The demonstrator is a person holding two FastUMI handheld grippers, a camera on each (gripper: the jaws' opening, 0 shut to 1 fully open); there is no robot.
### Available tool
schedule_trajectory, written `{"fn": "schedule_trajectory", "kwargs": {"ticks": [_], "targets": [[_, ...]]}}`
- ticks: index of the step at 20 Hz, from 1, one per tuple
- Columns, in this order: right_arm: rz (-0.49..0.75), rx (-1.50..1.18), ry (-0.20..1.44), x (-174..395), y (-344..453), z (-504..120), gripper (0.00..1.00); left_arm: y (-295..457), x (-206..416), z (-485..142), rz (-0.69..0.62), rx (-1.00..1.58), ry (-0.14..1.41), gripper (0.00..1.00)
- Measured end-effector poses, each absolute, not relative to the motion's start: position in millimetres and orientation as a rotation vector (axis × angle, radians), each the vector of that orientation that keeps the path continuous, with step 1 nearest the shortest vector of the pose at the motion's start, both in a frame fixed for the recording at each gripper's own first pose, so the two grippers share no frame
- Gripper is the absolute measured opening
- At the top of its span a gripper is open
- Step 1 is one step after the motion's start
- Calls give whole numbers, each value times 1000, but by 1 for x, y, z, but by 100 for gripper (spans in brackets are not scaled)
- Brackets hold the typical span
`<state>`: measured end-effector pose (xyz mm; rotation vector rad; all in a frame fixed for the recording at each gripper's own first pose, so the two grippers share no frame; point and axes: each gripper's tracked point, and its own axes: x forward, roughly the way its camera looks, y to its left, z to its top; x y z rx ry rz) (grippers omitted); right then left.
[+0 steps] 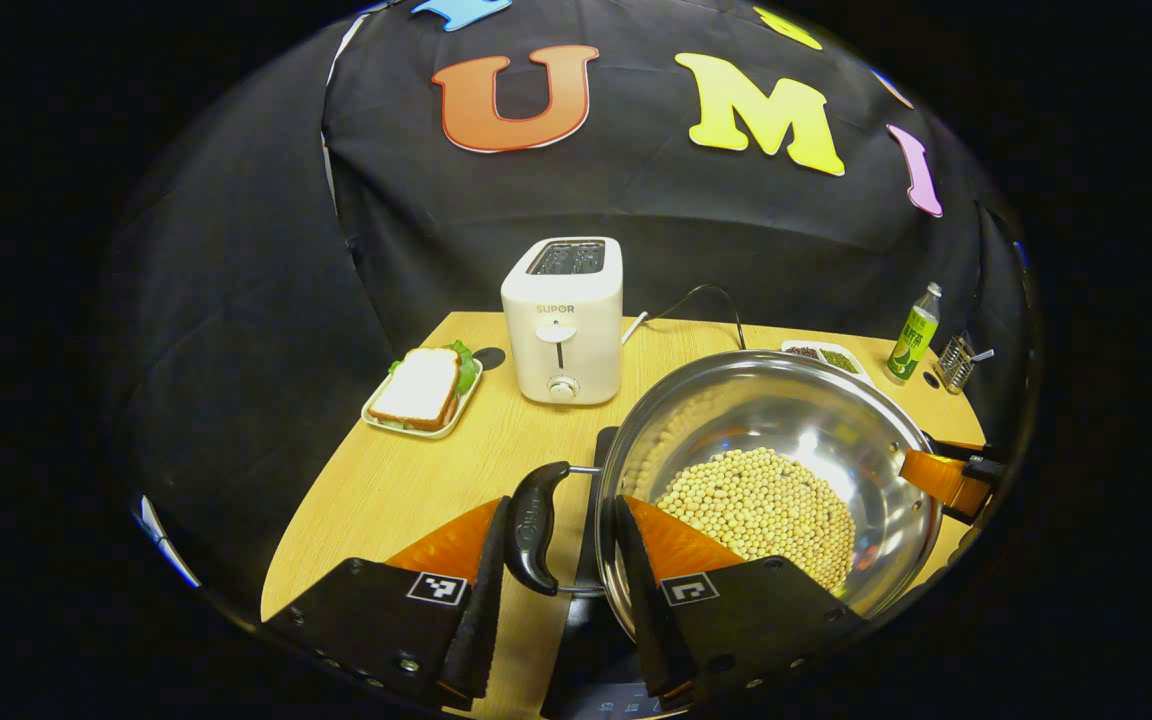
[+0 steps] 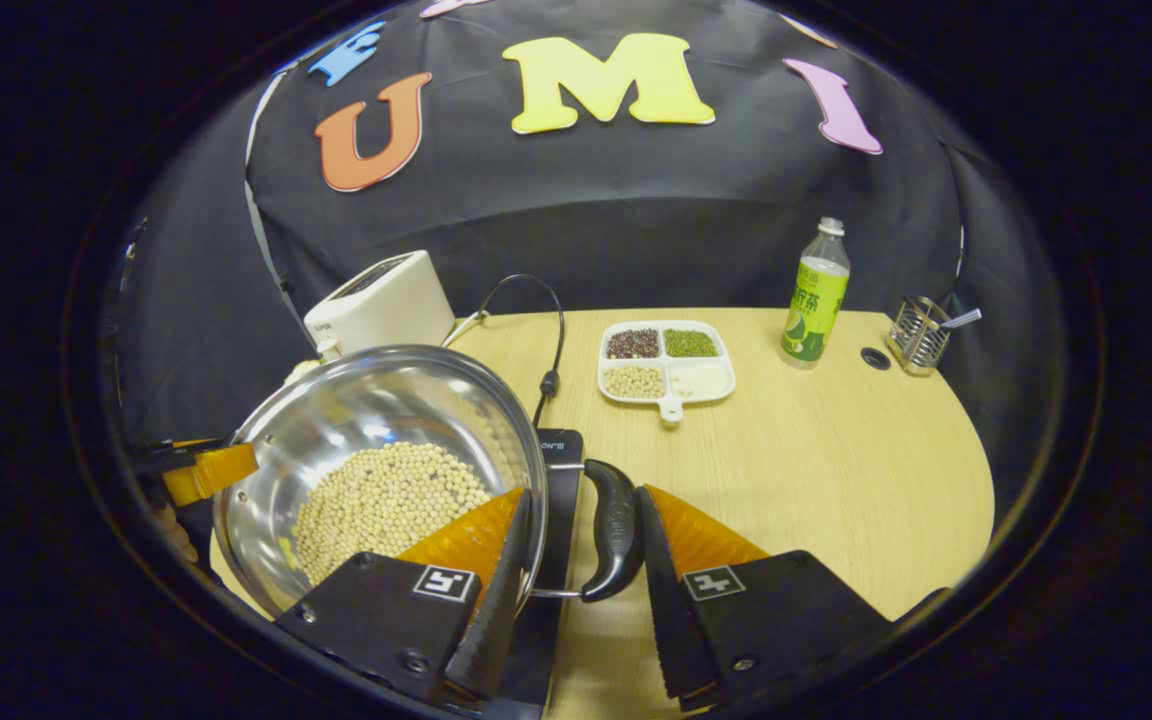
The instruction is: First push the handle of the pot to place it horizontally, then grasp the pot with both hands and set it on the induction cooktop.
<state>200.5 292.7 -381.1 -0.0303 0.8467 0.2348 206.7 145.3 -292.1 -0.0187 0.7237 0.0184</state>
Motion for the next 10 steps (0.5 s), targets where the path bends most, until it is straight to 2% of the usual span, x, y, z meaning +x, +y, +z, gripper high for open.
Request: {"fn": "schedule_trajectory", "kwargs": {"ticks": [10], "targets": [[249, -55, 725, 200, 295, -387, 63, 149, 211, -310, 22, -21, 676, 56]]}}
